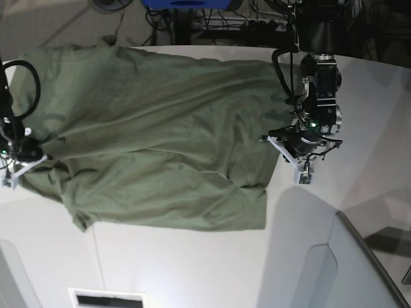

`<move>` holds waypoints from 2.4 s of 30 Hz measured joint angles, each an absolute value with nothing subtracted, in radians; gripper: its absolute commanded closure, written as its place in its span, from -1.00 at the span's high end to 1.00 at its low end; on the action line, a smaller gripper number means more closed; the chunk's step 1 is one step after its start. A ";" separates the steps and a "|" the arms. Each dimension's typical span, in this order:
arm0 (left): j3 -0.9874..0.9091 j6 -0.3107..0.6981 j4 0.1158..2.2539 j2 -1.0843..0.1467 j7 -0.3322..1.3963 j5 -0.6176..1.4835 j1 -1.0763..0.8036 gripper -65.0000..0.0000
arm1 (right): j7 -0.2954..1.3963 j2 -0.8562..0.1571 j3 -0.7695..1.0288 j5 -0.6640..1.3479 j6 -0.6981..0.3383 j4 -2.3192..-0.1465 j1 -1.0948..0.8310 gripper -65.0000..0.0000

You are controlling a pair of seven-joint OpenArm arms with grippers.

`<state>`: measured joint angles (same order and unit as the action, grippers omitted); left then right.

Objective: Layout the t-shirt on the table in an organized manner, then fold the t-shirt properly
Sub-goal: 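Regrasp the shirt edge with the left gripper near its shoulder, then grasp the shirt's shoulder corners with both grippers and stretch them apart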

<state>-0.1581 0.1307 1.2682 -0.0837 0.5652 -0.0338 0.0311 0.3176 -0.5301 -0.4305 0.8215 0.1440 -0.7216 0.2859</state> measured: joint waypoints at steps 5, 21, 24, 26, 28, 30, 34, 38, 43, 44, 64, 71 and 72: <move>-0.157 0.134 1.192 -0.086 0.515 -0.048 0.012 -1.00 | 0.317 -0.521 -0.422 0.810 0.152 -0.721 0.286 -0.99; -0.310 0.131 1.369 -0.067 0.491 -0.299 -0.185 -1.00 | 0.321 -0.520 -0.423 0.807 0.158 -0.726 0.287 -0.99; -0.299 0.144 1.494 -0.001 0.520 -0.241 -0.199 -1.00 | 0.333 -0.517 -0.424 0.803 0.169 -0.760 0.278 -0.99; -0.255 0.146 1.570 0.024 0.553 -0.198 -0.184 -1.00 | 0.333 -0.518 -0.424 0.803 0.169 -0.769 0.273 -0.99; -0.178 0.141 1.605 0.020 0.569 -0.163 -0.169 -1.00 | 0.335 -0.518 -0.424 0.803 0.168 -0.770 0.273 -0.99; -0.114 0.138 1.585 0.017 0.575 -0.153 -0.167 -1.00 | 0.336 -0.518 -0.424 0.803 0.169 -0.770 0.273 -0.99; -0.031 0.137 1.389 0.023 0.581 -0.149 -0.137 -1.00 | 0.351 -0.521 -0.424 0.804 0.165 -0.771 0.274 -0.99; -0.029 0.127 1.285 0.020 0.550 -0.142 -0.052 -1.00 | 0.354 -0.523 -0.424 0.804 0.165 -0.771 0.274 -0.99; -0.027 0.019 1.331 -0.027 0.533 -0.130 -0.109 -1.00 | 0.353 -0.523 -0.422 0.806 0.164 -0.764 0.275 -0.99; -0.027 0.008 1.338 -0.034 0.543 -0.131 -0.115 -1.00 | 0.351 -0.523 -0.422 0.807 0.164 -0.764 0.276 -0.99; -0.080 0.007 1.724 -0.020 0.712 -0.129 -0.181 -1.00 | 0.392 -0.614 -0.198 0.823 0.164 -1.279 0.064 -0.83; -0.277 0.020 1.850 -0.016 0.797 -0.065 -0.228 -1.00 | 0.514 -0.599 0.190 1.002 0.165 -1.495 -0.282 0.24; -0.321 0.069 1.853 -0.019 0.797 -0.017 -0.248 -1.00 | 0.527 -0.585 0.242 1.042 0.160 -1.502 -0.318 0.23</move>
